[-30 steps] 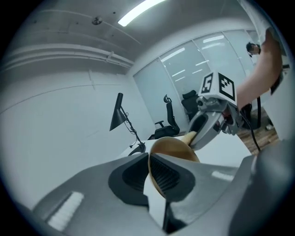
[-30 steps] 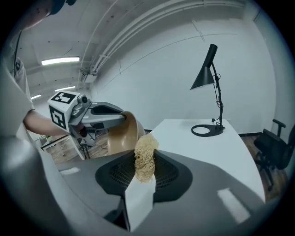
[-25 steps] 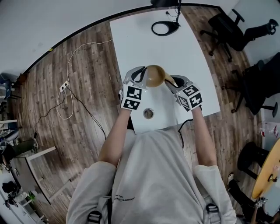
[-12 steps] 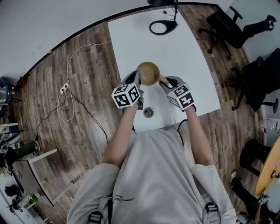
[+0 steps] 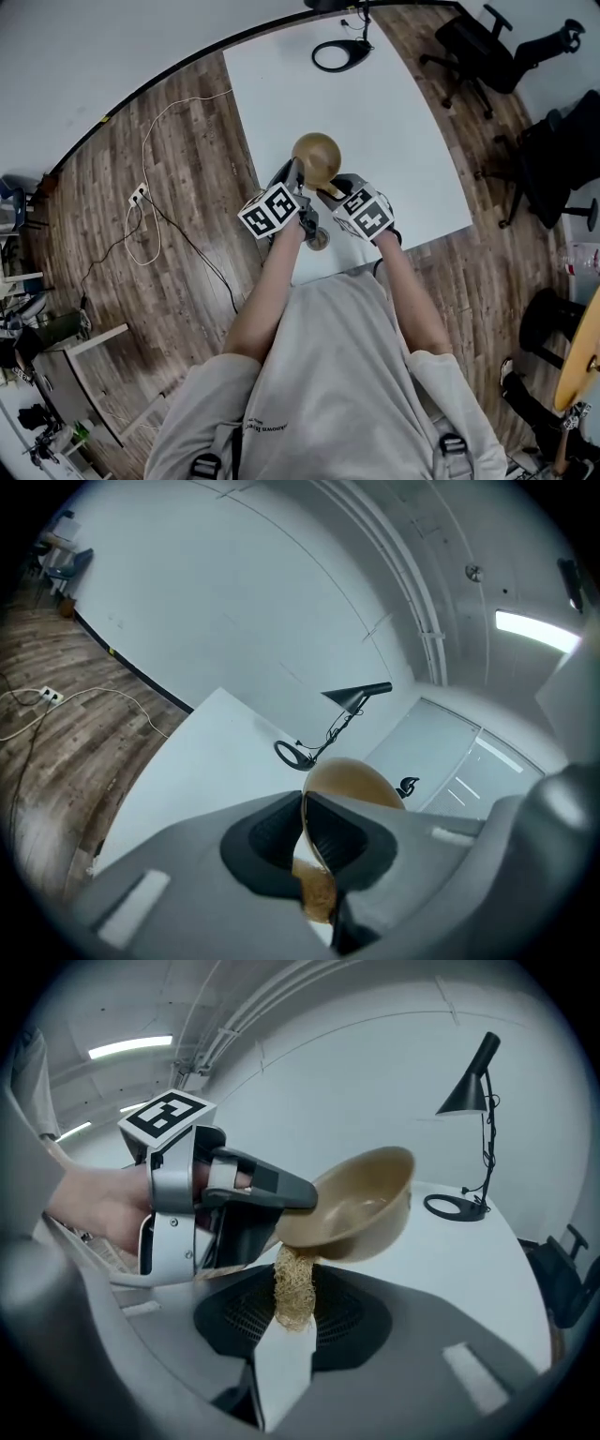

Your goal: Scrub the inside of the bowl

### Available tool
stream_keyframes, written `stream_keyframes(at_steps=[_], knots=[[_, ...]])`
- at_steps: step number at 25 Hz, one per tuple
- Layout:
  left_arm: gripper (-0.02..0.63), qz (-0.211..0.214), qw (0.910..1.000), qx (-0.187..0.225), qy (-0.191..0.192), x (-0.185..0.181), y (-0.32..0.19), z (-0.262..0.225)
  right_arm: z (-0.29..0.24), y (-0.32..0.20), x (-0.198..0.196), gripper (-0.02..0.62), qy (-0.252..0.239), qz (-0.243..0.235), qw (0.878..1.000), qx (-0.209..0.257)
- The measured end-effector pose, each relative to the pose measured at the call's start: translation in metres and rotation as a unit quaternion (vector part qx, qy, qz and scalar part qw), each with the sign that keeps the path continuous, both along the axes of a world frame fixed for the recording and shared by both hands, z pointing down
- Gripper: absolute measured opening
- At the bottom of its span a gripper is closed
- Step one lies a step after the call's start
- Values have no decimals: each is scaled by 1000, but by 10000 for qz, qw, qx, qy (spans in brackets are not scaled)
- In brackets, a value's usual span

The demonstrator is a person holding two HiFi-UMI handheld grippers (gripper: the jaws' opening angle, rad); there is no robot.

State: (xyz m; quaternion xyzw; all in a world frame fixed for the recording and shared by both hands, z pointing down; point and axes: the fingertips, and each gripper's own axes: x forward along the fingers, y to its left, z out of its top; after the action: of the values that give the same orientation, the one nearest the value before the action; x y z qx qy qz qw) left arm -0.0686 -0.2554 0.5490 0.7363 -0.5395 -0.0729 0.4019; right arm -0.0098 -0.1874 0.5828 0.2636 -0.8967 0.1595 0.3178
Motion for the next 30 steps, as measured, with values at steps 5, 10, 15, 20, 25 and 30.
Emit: stream_keyframes(at_steps=[5,10,15,20,25,30], knots=[[17,-103,9981,-126,591,12,4,2,-4,-3,-2,118,-411,348,9985,28],[17,-29,9955,-133,943,19,9,-1,-1,-7,3,118,-531,770,9956,24],[17,-35,9977,-90,671,12,12,4,-1,1,2,118,-416,608,9973,21],[17,-143,9990,-89,406,-6,12,7,-5,4,18,118,-248,496,9984,138],[17,-93,9996,-3,-282,-21,16,4,-9,1,37,120,301,385,9978,451],[17,147,9930,-114,-1165,-18,26,8,-17,-9,59,117,260,763,9958,441]])
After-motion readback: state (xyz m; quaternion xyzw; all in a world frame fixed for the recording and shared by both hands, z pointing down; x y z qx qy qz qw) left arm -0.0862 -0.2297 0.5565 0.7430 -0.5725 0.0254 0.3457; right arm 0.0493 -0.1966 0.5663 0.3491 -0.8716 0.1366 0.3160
